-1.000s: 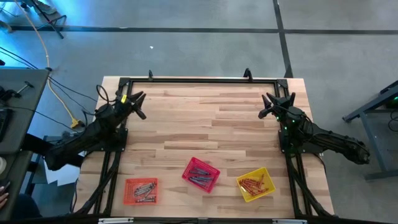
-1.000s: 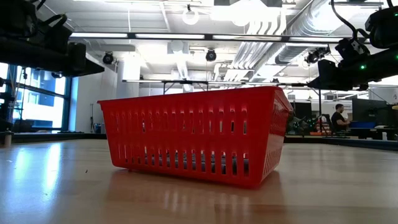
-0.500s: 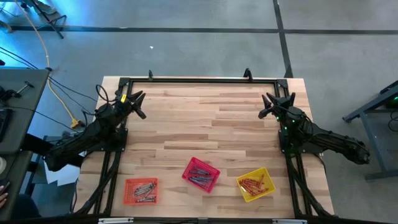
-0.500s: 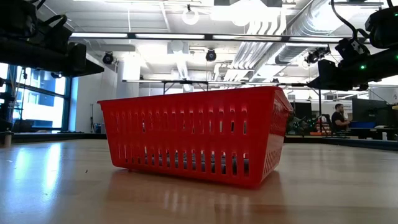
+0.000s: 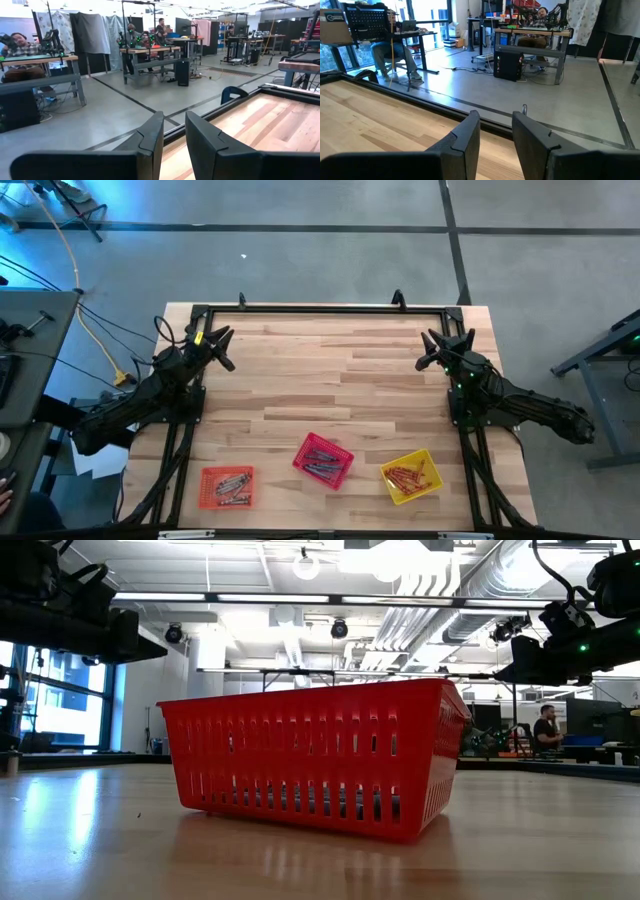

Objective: Sort crayons
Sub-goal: Return to Home Position

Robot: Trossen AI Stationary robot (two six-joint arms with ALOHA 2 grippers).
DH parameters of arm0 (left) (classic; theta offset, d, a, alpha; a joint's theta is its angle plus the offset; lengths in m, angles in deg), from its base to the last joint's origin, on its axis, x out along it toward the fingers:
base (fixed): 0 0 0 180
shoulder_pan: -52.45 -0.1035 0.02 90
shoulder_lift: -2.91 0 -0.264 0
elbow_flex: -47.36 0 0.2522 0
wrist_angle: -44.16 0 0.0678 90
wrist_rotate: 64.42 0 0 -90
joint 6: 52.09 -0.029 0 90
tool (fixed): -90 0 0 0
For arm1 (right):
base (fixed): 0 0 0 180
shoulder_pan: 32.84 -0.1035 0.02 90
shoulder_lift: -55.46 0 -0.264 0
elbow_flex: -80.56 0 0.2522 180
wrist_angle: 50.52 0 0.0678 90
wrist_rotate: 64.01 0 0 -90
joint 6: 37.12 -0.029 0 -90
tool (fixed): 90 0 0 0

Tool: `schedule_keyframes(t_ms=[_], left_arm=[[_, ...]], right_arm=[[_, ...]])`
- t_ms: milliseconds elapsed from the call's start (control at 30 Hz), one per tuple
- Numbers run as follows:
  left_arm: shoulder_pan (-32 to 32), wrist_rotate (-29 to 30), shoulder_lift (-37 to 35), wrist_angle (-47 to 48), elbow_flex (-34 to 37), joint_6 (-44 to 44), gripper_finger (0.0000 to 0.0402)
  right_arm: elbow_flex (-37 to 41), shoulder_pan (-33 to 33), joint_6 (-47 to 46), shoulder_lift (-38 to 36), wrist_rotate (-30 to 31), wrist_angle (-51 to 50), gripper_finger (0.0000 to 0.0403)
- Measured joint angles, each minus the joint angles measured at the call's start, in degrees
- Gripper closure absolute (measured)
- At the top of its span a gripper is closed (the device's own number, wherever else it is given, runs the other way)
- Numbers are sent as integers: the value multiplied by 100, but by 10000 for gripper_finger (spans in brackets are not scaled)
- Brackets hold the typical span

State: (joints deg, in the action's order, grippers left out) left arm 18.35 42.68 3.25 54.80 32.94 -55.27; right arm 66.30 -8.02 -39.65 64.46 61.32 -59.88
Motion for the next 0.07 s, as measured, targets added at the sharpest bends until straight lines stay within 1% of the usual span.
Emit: schedule_keyframes(t_ms=[67], left_arm=[[0, 0, 0, -2, 0, 0, 332]], right_arm=[[1, 0, -1, 0, 0, 0, 295]])
